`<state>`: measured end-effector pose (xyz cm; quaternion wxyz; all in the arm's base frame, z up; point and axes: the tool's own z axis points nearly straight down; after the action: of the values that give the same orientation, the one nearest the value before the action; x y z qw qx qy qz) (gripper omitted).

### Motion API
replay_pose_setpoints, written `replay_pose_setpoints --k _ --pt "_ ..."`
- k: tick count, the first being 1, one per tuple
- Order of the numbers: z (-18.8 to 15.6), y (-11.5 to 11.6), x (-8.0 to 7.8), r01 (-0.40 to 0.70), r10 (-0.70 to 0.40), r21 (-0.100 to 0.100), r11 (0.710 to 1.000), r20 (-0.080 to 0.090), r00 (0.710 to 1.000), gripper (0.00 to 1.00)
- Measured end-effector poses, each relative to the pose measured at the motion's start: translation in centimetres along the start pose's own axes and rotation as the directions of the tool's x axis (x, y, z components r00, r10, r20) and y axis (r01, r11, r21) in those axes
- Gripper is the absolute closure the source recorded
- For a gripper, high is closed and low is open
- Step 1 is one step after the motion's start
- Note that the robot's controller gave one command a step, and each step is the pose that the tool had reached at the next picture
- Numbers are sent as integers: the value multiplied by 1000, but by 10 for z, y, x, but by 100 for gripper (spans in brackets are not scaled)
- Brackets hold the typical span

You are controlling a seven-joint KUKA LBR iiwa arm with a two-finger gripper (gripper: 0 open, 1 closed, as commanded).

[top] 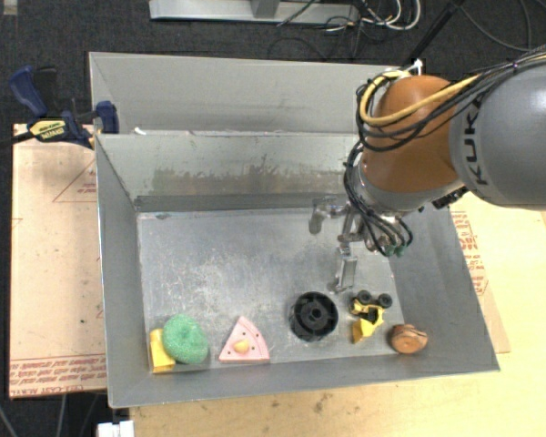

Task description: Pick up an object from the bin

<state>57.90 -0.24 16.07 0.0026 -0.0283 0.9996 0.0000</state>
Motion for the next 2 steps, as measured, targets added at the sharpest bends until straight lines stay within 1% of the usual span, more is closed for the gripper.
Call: replay_pose_setpoints --k 1,2 --pt "2 -32 42 183 -183 -3 983 -8 983 0" --pt "9 -14 54 452 -452 -3 892 -3 892 0"
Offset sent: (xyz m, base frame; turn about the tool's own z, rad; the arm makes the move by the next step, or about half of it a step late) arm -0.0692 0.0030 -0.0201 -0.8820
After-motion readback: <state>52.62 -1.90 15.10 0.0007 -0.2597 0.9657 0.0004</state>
